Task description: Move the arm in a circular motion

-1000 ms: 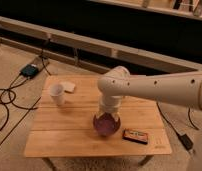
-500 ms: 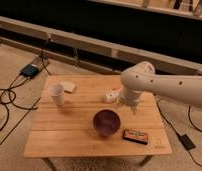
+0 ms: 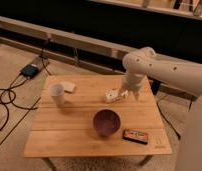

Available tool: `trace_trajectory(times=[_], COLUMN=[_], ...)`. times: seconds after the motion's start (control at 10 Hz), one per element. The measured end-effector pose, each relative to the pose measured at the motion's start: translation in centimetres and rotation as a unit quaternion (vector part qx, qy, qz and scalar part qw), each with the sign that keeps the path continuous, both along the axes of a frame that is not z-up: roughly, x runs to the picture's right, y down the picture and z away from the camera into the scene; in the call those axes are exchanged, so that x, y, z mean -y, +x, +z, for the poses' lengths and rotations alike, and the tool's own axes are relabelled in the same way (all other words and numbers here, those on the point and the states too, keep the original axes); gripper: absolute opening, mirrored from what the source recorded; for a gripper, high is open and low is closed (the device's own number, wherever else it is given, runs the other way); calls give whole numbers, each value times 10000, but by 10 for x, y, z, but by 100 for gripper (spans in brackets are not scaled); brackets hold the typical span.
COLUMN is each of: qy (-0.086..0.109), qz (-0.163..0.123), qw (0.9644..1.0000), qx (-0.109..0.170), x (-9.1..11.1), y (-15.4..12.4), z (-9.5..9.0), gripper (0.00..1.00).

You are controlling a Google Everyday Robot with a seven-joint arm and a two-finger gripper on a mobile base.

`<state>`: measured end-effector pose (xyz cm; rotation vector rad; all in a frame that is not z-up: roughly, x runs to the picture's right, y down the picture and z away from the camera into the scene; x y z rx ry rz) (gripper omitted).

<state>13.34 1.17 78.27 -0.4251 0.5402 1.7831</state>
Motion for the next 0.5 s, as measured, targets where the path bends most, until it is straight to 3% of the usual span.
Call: trace_trajectory(times=[0.3, 0.5], qy=[-15, -71], qz=[-546, -883], qw=[9976, 9932], qx=[429, 756], x=[30, 29], y=[-67, -110], z=[24, 31], gripper=[65, 65])
